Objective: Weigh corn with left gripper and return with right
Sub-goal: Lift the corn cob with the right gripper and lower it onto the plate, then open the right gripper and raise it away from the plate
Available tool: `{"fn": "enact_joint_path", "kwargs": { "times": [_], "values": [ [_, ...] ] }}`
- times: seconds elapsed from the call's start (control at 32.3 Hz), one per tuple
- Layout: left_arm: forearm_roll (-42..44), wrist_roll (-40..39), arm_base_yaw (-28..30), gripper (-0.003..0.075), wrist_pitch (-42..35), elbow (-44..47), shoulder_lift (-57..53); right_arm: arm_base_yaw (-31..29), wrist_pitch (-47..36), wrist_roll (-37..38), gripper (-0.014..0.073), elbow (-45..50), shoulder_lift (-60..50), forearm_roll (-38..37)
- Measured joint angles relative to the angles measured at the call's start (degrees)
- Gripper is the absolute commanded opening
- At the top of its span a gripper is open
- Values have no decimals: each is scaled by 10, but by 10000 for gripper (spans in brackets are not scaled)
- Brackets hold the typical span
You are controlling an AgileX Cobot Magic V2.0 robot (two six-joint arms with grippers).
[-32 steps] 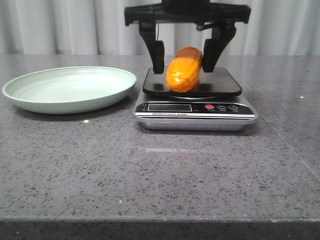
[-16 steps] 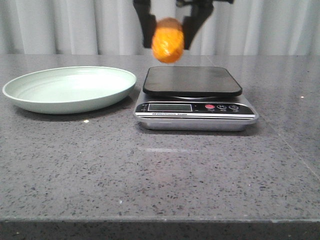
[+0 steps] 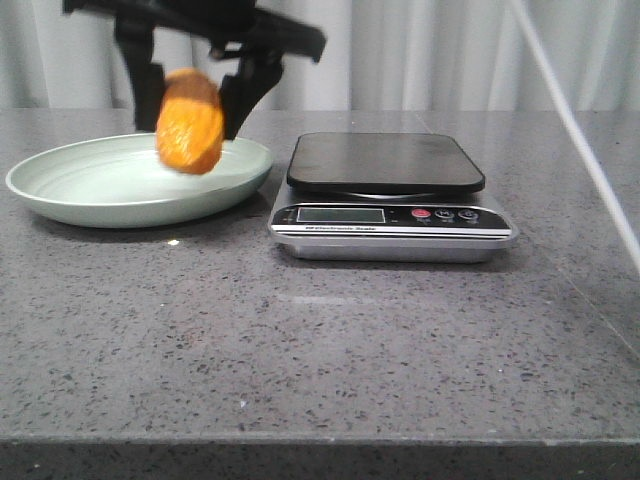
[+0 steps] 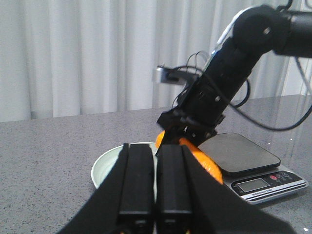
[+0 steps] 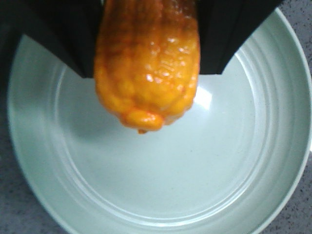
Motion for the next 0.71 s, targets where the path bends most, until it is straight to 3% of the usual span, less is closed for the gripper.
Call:
{"fn": "enact_joint_path", "kwargs": {
  "times": [0.15, 0.25, 0.71],
  "values": [
    [0, 0, 0, 127, 0, 0, 0, 4, -1, -8, 499, -20, 24, 3],
    [0, 0, 0, 127, 0, 0, 0, 4, -3, -15, 601, -24, 27, 3],
    [0, 0, 0, 127, 0, 0, 0, -21, 53, -20, 615, -100, 25, 3]
  ]
}}
